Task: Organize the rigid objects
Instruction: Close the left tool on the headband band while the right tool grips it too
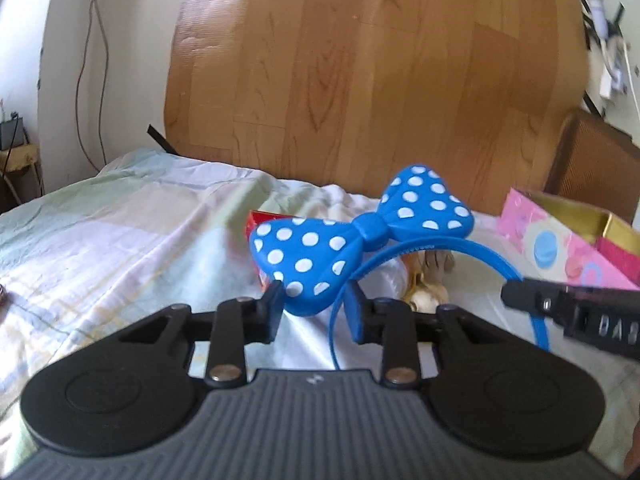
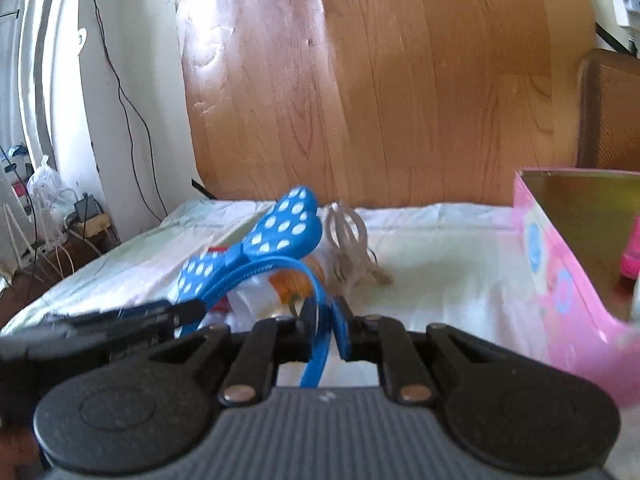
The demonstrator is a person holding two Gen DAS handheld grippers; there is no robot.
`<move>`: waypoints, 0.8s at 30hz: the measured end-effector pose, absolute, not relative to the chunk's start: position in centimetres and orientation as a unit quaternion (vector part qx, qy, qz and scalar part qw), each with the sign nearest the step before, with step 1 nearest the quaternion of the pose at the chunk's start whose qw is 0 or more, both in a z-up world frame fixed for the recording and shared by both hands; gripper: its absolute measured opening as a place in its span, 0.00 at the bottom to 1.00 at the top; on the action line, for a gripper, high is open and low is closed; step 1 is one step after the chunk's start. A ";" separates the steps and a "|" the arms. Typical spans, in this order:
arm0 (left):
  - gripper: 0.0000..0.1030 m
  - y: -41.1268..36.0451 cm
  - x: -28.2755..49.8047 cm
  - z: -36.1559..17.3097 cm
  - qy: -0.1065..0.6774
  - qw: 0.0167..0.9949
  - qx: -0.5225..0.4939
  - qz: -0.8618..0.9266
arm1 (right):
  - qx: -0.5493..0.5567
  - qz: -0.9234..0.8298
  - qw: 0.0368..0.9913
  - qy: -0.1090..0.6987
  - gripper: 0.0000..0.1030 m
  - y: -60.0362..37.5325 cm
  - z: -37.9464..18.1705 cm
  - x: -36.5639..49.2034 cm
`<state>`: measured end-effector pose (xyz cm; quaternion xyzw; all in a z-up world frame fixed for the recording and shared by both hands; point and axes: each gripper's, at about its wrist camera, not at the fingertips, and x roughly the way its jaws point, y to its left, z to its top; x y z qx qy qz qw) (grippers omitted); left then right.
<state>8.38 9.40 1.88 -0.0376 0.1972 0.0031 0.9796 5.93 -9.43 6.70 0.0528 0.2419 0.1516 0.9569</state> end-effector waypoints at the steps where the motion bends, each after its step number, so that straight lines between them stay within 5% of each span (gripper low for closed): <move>1: 0.34 9.1 8.2 1.9 0.198 0.980 -0.029 0.005 | 0.051 0.152 0.956 0.248 0.10 -9.6 6.3 5.7; 5: 0.27 7.6 7.0 1.9 0.188 0.982 0.015 0.022 | 0.049 0.156 0.948 0.272 0.11 -9.5 5.4 5.7; 8: 0.07 7.4 6.5 2.1 0.194 0.981 0.009 0.009 | 0.065 0.162 0.947 0.270 0.10 -9.8 5.5 5.5; 20: 0.11 4.0 5.5 5.2 0.161 0.987 0.002 -0.012 | 0.039 0.139 0.975 0.167 0.10 -12.8 8.0 2.5; 23: 0.20 4.3 4.7 5.1 0.200 0.979 -0.017 -0.024 | 0.063 0.142 0.967 0.204 0.10 -14.1 7.2 2.7; 24: 0.32 4.4 4.4 4.8 0.217 0.976 -0.021 -0.024 | 0.067 0.145 0.964 0.212 0.10 -14.2 6.9 2.6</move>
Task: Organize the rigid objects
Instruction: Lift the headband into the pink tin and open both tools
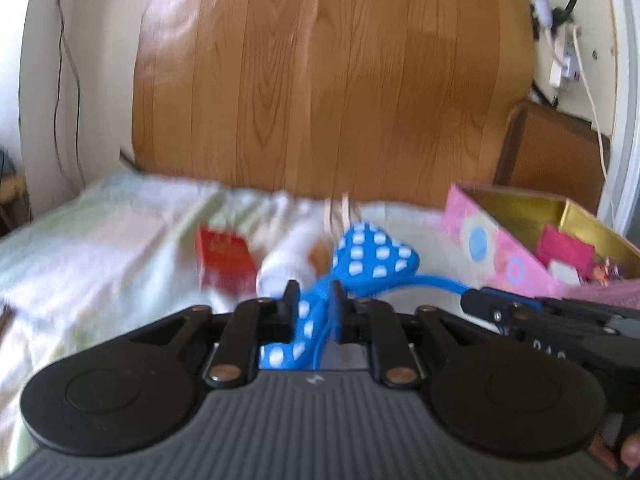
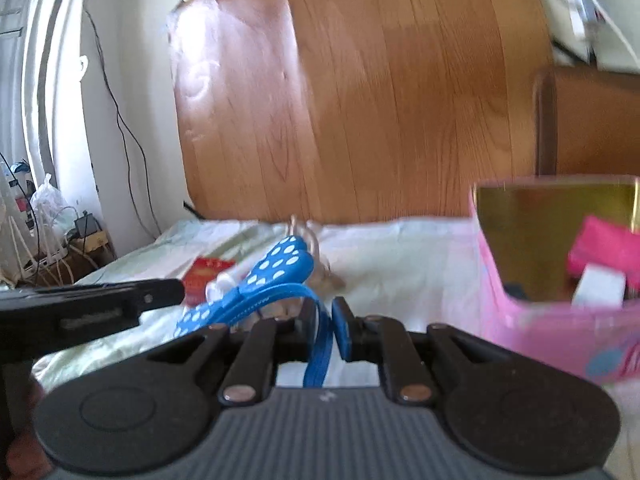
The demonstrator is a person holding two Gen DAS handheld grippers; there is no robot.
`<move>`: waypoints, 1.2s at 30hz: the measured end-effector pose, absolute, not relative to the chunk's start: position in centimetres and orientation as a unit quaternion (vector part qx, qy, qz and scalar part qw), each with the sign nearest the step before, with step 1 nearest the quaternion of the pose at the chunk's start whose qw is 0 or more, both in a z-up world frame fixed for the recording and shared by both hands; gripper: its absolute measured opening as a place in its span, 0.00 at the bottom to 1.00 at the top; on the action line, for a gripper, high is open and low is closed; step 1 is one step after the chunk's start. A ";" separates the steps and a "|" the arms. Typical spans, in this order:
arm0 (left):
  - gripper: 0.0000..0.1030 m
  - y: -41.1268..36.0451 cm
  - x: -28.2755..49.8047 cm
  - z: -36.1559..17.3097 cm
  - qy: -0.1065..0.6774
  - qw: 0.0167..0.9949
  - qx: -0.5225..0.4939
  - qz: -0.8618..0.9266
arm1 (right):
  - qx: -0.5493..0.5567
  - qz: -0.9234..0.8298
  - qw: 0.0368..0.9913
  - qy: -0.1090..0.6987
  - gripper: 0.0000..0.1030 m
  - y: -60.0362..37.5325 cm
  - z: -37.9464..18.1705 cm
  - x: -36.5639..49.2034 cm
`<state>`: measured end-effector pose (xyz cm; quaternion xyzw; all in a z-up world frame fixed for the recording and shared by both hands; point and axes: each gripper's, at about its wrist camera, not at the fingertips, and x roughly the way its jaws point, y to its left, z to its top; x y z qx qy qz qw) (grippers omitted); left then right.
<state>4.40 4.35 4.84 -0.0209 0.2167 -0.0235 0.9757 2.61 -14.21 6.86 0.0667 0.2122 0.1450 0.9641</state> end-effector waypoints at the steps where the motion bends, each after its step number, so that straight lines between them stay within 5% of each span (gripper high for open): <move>1: 0.38 4.6 4.0 4.4 0.240 0.970 -0.028 -0.022 | 0.069 0.150 0.962 0.219 0.10 -14.3 6.6 2.4; 10: 0.40 5.8 2.0 1.4 0.343 0.933 -0.105 -0.027 | 0.047 0.195 0.951 0.234 0.10 -12.7 5.2 1.1; 14: 0.10 5.7 2.2 1.2 0.337 0.935 -0.112 -0.004 | 0.048 0.193 0.958 0.207 0.10 -12.9 5.6 0.2; 25: 0.08 1.8 5.4 5.4 0.283 0.951 -0.110 -0.064 | 0.033 0.124 0.990 0.055 0.11 -15.3 9.1 -2.5; 36: 0.08 -12.1 14.6 8.7 0.250 0.953 -0.037 -0.169 | 0.079 -0.041 0.996 0.026 0.11 -27.5 10.6 1.6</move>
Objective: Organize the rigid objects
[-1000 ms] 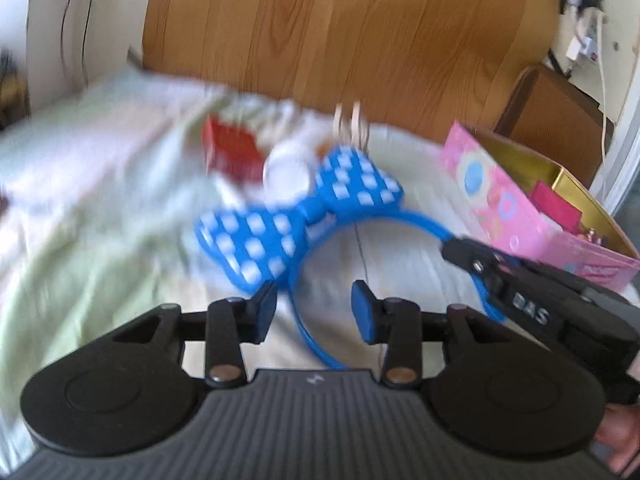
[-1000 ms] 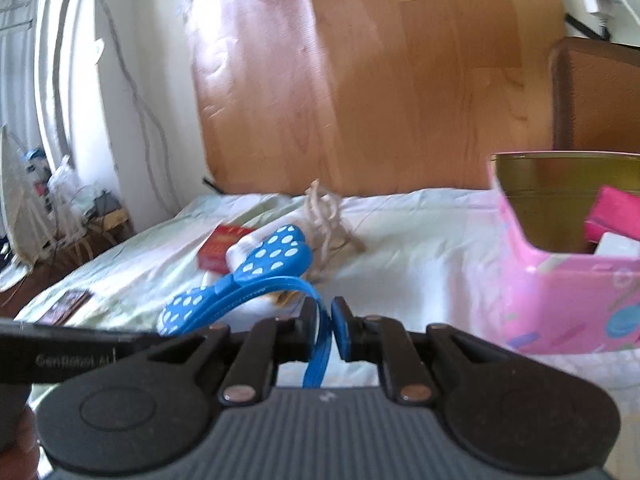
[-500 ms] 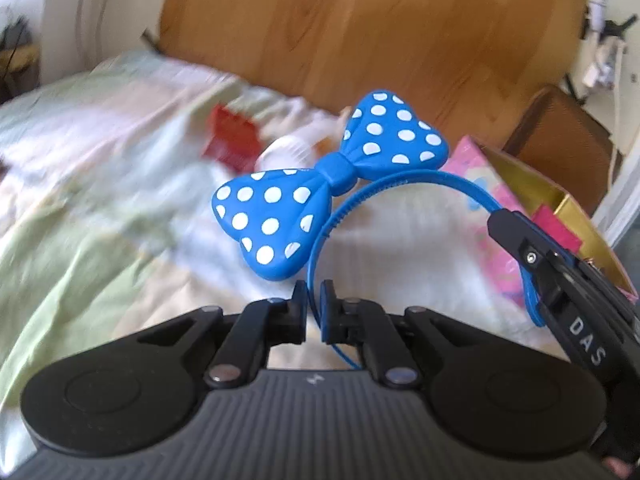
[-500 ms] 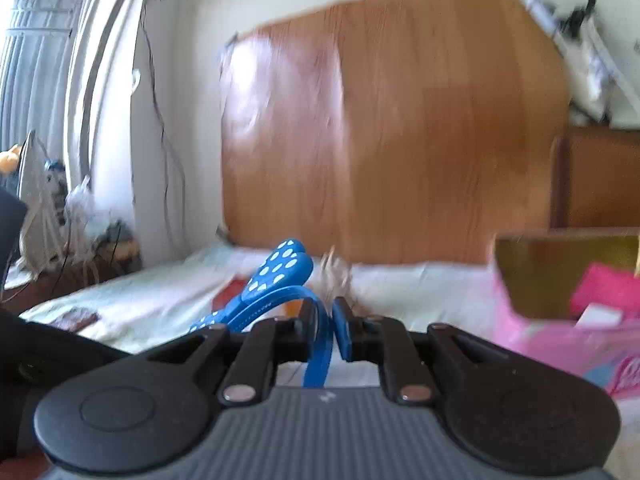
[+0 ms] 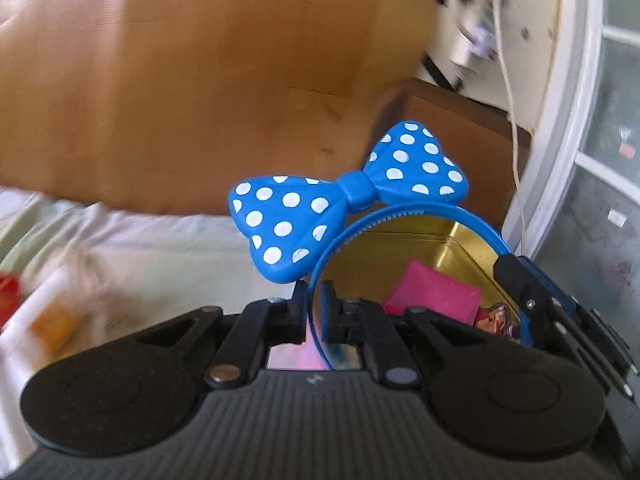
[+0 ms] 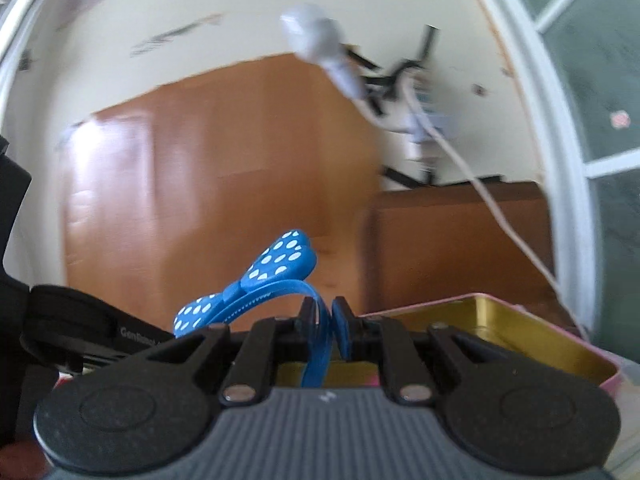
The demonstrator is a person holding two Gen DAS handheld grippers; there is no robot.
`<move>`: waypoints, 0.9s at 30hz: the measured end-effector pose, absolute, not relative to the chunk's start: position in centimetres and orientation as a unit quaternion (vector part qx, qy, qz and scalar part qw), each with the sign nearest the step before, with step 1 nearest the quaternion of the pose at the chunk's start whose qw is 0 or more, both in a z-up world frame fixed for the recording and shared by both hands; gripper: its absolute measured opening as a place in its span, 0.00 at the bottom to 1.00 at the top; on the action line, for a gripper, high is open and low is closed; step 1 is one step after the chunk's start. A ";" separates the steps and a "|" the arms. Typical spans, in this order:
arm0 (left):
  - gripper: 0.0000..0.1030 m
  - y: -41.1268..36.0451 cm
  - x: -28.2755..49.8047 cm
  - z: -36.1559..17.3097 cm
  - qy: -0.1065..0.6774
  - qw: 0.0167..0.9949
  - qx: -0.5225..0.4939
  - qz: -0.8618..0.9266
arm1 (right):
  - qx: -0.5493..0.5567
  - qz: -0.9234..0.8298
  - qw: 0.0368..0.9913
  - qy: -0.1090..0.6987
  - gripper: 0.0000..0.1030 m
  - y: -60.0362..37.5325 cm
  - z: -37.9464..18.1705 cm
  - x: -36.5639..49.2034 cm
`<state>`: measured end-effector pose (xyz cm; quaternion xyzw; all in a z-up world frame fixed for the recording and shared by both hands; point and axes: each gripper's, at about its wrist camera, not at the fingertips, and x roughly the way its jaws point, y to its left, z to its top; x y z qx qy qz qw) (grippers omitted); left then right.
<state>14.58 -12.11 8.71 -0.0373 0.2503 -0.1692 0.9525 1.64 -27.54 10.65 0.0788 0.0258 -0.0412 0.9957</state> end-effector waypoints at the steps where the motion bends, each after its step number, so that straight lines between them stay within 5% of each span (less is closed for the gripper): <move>1: 0.08 -13.2 15.5 8.6 0.254 0.951 -0.030 -0.174 | 0.084 -0.053 0.995 0.028 0.11 -28.5 10.6 2.3; 5: 0.11 -17.5 18.5 7.3 0.269 0.948 0.012 -0.171 | 0.096 -0.087 0.989 0.068 0.24 -31.1 9.3 5.4; 6: 0.12 -18.3 19.0 6.9 0.273 0.947 0.022 -0.168 | 0.100 -0.095 0.986 0.089 0.45 -31.6 8.7 6.2; 7: 0.12 -18.9 19.4 6.5 0.280 0.945 0.031 -0.164 | 0.101 -0.098 0.984 0.107 0.49 -31.8 8.4 6.9; 27: 0.17 -13.5 13.1 7.4 0.263 0.960 0.027 -0.094 | 0.112 -0.060 0.988 0.086 0.48 -30.7 8.4 4.2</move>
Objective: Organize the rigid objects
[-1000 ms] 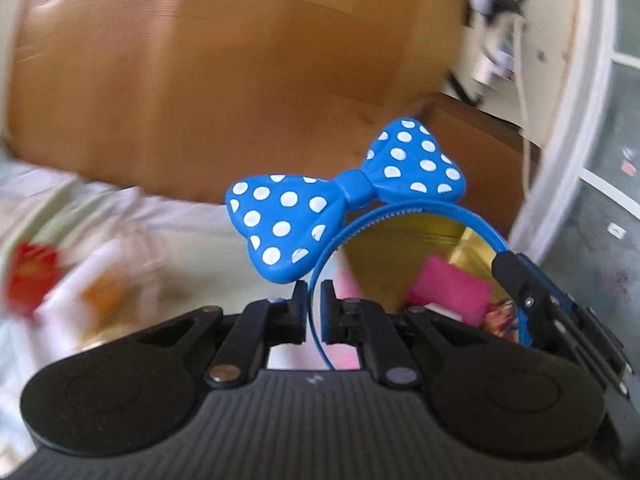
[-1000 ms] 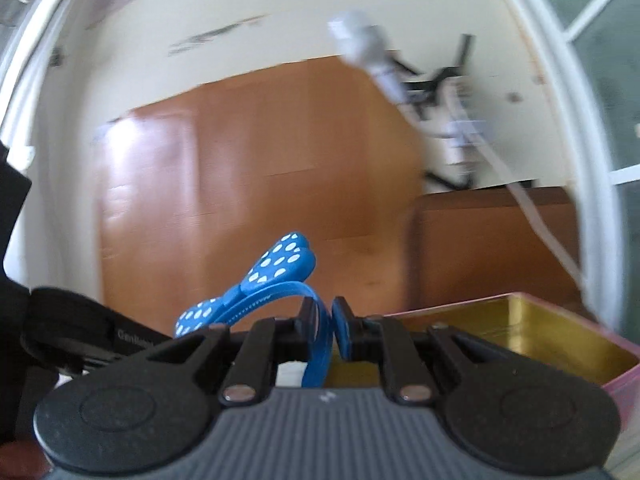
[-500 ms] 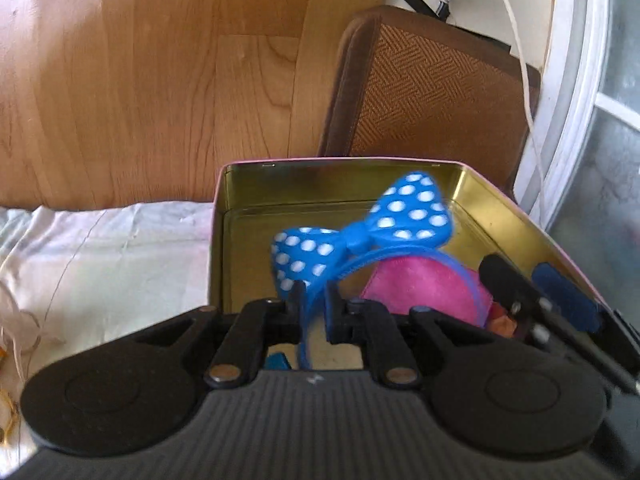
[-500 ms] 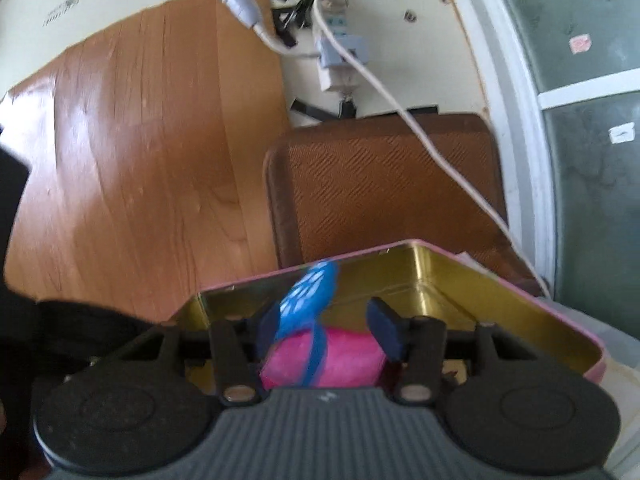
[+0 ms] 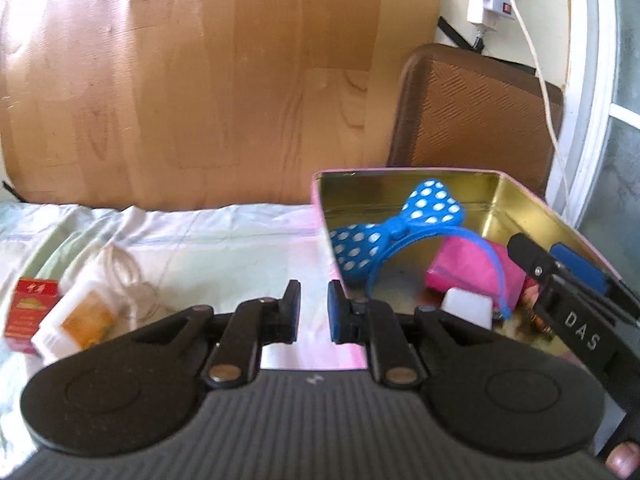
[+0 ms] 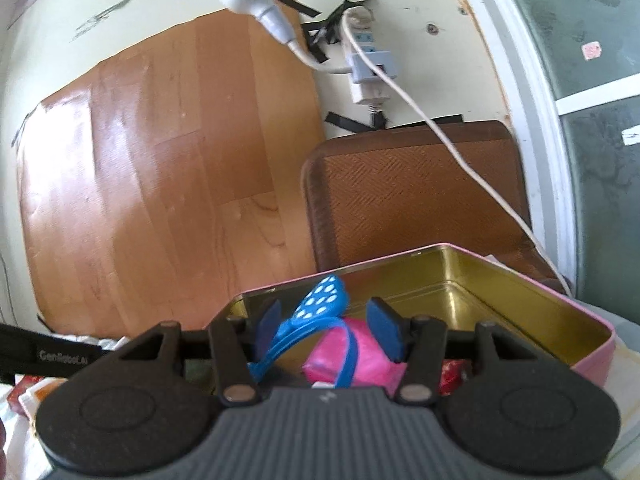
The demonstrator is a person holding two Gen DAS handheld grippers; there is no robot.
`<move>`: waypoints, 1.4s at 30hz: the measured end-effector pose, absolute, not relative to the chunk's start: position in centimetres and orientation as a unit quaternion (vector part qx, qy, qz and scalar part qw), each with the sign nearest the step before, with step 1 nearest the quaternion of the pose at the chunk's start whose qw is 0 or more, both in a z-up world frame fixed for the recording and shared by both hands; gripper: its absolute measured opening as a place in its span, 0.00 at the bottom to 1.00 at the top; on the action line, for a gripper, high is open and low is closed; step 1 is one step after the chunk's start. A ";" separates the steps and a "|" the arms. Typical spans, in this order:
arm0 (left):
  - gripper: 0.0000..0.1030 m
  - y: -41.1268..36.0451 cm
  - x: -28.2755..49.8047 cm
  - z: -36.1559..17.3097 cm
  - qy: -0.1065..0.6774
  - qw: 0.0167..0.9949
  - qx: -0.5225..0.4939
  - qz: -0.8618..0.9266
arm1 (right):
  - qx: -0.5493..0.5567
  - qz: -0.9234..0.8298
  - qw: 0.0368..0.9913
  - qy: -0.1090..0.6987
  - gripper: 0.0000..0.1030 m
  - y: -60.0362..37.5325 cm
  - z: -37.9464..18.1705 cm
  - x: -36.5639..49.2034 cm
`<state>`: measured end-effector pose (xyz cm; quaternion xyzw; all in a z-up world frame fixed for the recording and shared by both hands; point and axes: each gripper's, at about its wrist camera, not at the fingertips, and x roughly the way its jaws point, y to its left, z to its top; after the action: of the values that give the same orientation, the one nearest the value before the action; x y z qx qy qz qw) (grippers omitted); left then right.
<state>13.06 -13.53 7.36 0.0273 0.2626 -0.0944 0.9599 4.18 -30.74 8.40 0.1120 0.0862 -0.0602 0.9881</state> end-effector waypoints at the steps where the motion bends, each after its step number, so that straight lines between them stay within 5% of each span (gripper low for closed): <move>1: 0.17 -13.3 12.9 7.3 0.265 0.960 0.027 -0.091 | 0.109 -0.059 0.988 0.087 0.48 -30.5 8.4 4.1; 6: 0.18 -11.9 11.7 6.9 0.263 0.962 0.030 -0.073 | 0.117 -0.056 0.987 0.093 0.48 -30.0 8.2 3.5; 9: 0.29 -11.0 10.9 6.7 0.262 0.962 0.030 -0.065 | 0.124 -0.052 0.987 0.087 0.48 -29.5 8.2 2.4; 20: 0.30 -8.5 8.9 5.3 0.248 0.967 0.030 -0.044 | 0.109 -0.049 0.992 0.052 0.50 -26.4 8.0 -3.0; 42: 0.34 -5.5 7.4 2.4 0.215 0.975 0.006 -0.049 | 0.150 -0.041 0.979 0.131 0.53 -25.5 5.6 -3.2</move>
<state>7.35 -5.51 2.37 0.0064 0.2147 -0.0492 0.9754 -3.22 -25.47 5.61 0.1504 0.1311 -0.0413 0.9790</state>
